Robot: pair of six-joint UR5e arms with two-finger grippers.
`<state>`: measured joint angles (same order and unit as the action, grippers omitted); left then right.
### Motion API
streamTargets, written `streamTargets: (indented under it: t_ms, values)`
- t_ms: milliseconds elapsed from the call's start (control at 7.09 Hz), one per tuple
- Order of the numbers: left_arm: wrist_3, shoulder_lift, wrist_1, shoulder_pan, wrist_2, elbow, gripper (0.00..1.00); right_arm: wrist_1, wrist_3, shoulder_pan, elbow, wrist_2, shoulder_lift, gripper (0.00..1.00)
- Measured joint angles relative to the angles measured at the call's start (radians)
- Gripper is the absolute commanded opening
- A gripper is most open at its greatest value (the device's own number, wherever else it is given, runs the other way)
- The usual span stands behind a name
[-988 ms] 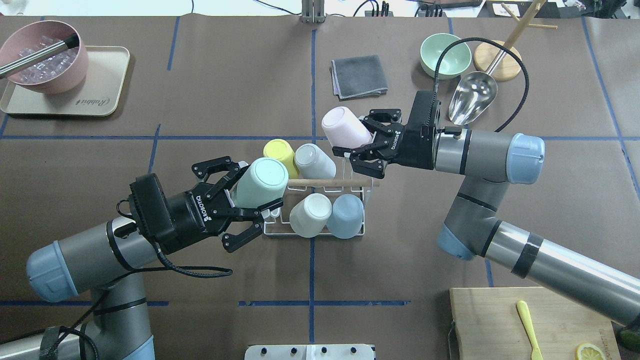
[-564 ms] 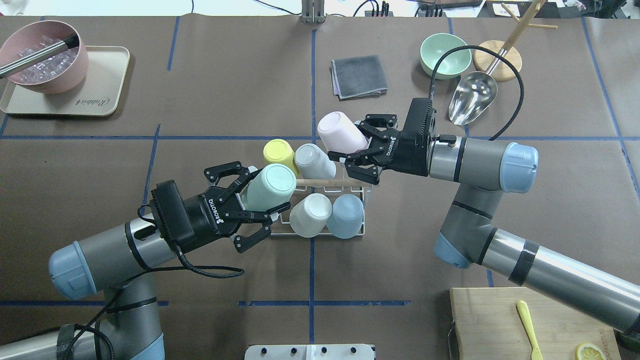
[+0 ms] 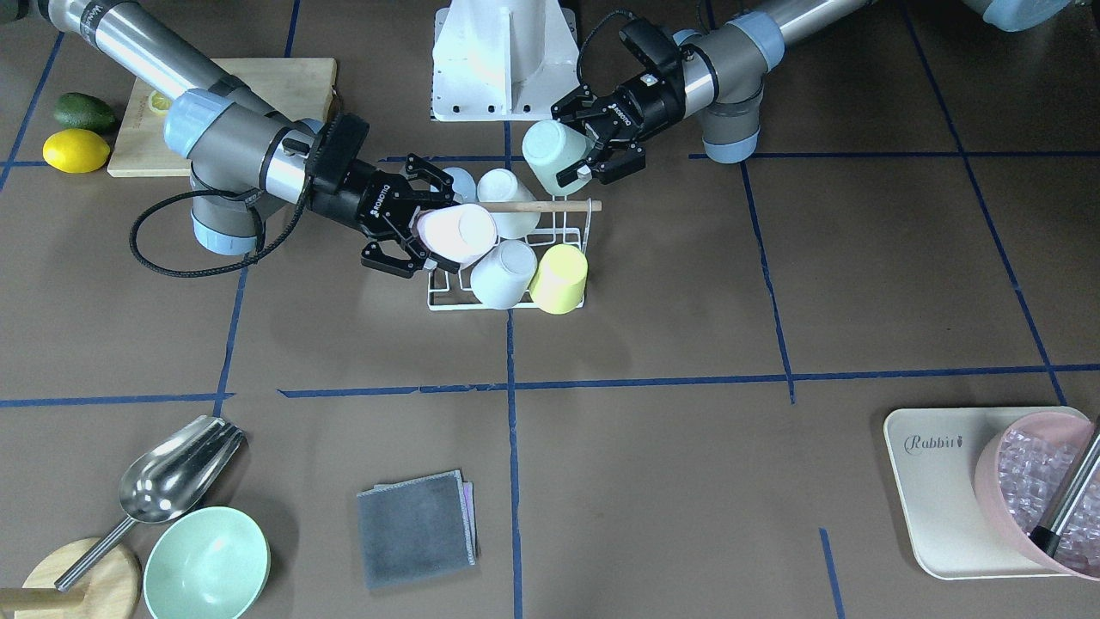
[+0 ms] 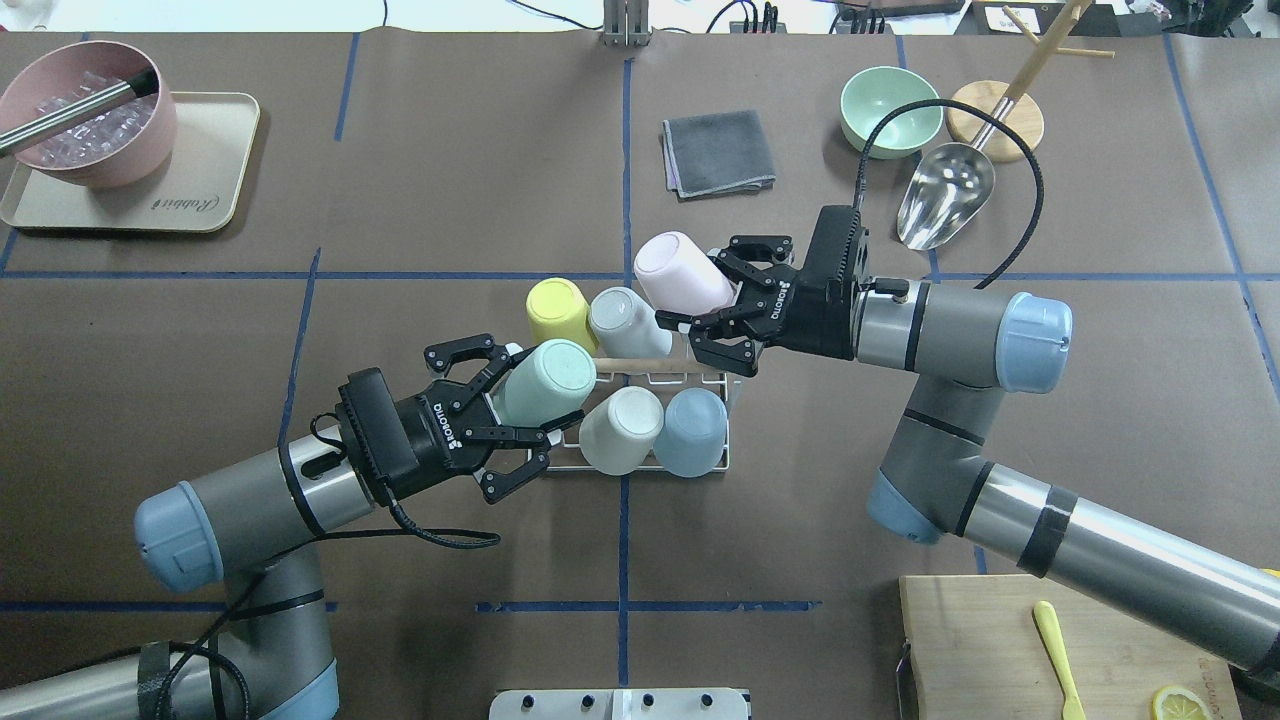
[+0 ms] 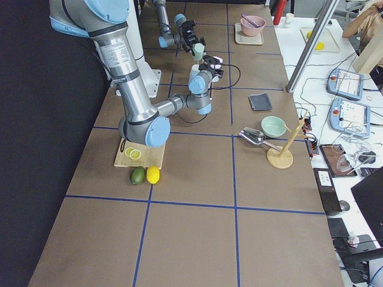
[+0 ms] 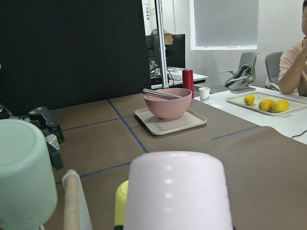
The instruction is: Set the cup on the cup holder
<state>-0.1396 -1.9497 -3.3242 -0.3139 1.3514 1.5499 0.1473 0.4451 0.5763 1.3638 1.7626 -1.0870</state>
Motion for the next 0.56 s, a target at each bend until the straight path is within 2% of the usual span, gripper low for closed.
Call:
streamTargets:
  t_ms: [282, 423, 564]
  values:
    - [0.0, -0.002, -0.001, 0.005, 0.0, -0.018, 0.09, 0.0, 0.0, -0.006, 0.0, 0.0, -0.003, 0.13]
    - [0.0, -0.002, -0.001, 0.006, 0.0, -0.021, 0.16, 0.0, 0.0, -0.006, -0.001, 0.001, -0.003, 0.14]
    - [0.0, -0.001, -0.001, 0.007, 0.0, -0.021, 0.36, 0.0, 0.001, -0.007, -0.001, 0.0, -0.004, 0.15]
